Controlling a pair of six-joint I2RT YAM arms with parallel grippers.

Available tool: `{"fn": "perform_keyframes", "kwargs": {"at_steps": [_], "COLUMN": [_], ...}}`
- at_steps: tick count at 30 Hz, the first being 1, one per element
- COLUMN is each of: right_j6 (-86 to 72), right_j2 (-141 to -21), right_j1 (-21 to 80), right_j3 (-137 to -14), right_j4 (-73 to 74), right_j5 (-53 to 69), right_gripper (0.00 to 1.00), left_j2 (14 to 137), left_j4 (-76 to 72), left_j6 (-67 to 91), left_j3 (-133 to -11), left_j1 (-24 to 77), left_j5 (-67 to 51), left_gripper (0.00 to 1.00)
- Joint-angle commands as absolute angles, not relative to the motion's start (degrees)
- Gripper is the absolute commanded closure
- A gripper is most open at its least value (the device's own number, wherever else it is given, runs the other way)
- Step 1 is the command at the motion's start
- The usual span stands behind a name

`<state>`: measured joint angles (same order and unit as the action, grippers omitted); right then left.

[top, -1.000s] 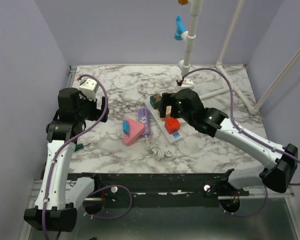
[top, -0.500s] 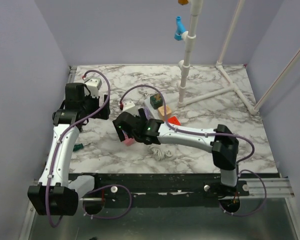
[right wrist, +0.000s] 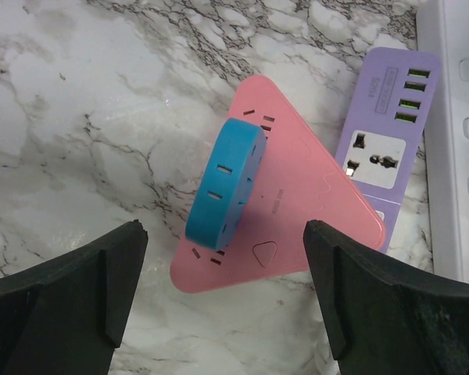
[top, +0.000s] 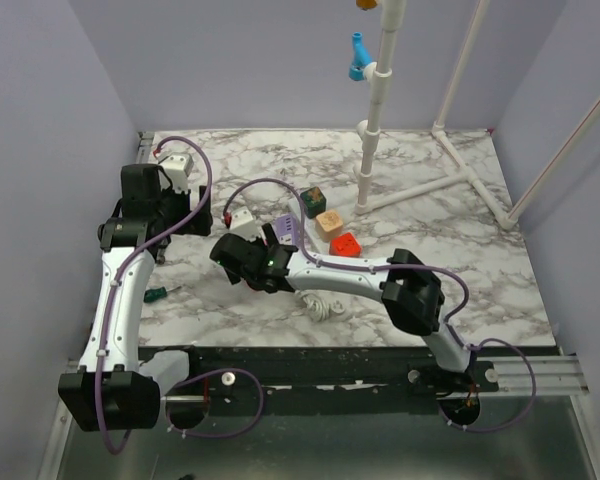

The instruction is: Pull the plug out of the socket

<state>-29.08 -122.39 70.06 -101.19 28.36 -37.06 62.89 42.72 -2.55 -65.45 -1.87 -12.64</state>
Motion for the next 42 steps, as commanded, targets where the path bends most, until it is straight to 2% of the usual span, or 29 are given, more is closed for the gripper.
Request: {"fn": "perform_keyframes", "kwargs": {"at_steps": [1, 5, 9, 11, 12, 14, 15, 17, 24, 28, 35, 38, 42], "right_j6": [-29.02, -28.44, -28.67, -28.90, -29.01, -29.55, -30.59, -31.80, -35.44, -35.34, -39.40, -40.50, -41.29], "right_j2": [-126.32, -128.74, -128.93, -127.93, -127.12, -125.20, -123.84, -120.30, -103.31, -100.43, -95.97, -93.09, -91.52], "right_j1": [70.49, 70.50, 70.49, 70.49, 70.49, 70.57, 70.63, 70.59, 70.07, 69.33, 63.28, 60.97, 59.91], "right_j3": [-103.99, -105.52, -105.74, -104.61, -103.99, -102.12, -100.80, -97.13, -81.88, -80.07, -75.27, -72.00, -70.29], "right_j4": [27.48, 26.73, 26.64, 26.41, 26.41, 26.77, 27.42, 27.77, 24.34, 23.97, 25.34, 24.22, 23.93], "right_j5": [-40.97, -41.48, -40.81, -40.44, -39.94, -38.56, -37.94, -37.32, -39.12, -36.78, -30.97, -28.97, -27.98], "right_gripper": [0.10, 0.20, 0.38, 0.40, 0.38, 0.23, 0.11, 0.00, 0.00, 0.00, 0.00, 0.00, 0.00], "left_j2": [61.96, 62.27, 62.48, 62.49, 62.49, 62.27, 62.10, 61.56, 62.97, 65.81, 67.53, 69.62, 75.80], "left_j4": [43.24, 43.81, 44.10, 44.36, 44.61, 45.62, 46.22, 47.70, 50.82, 49.51, 42.49, 39.14, 36.95], "left_j6": [-3.16, -3.23, -4.10, -4.71, -5.27, -6.32, -6.89, -8.00, -6.88, -6.37, -1.37, -0.26, 2.64], "left_j3": [-65.37, -65.99, -65.75, -65.42, -65.31, -65.19, -65.16, -65.38, -64.08, -62.05, -58.87, -57.75, -59.01], "left_j1": [-2.27, -2.32, -2.33, -2.33, -2.30, -2.33, -2.29, -2.28, -0.42, 3.12, 11.09, 13.81, 14.84], "left_j5": [-14.64, -14.59, -14.39, -14.94, -15.46, -16.96, -17.85, -20.23, -29.20, -31.45, -29.90, -25.80, -21.27], "left_gripper": [0.02, 0.02, 0.02, 0.02, 0.02, 0.02, 0.02, 0.01, 0.02, 0.02, 0.02, 0.02, 0.14]}}
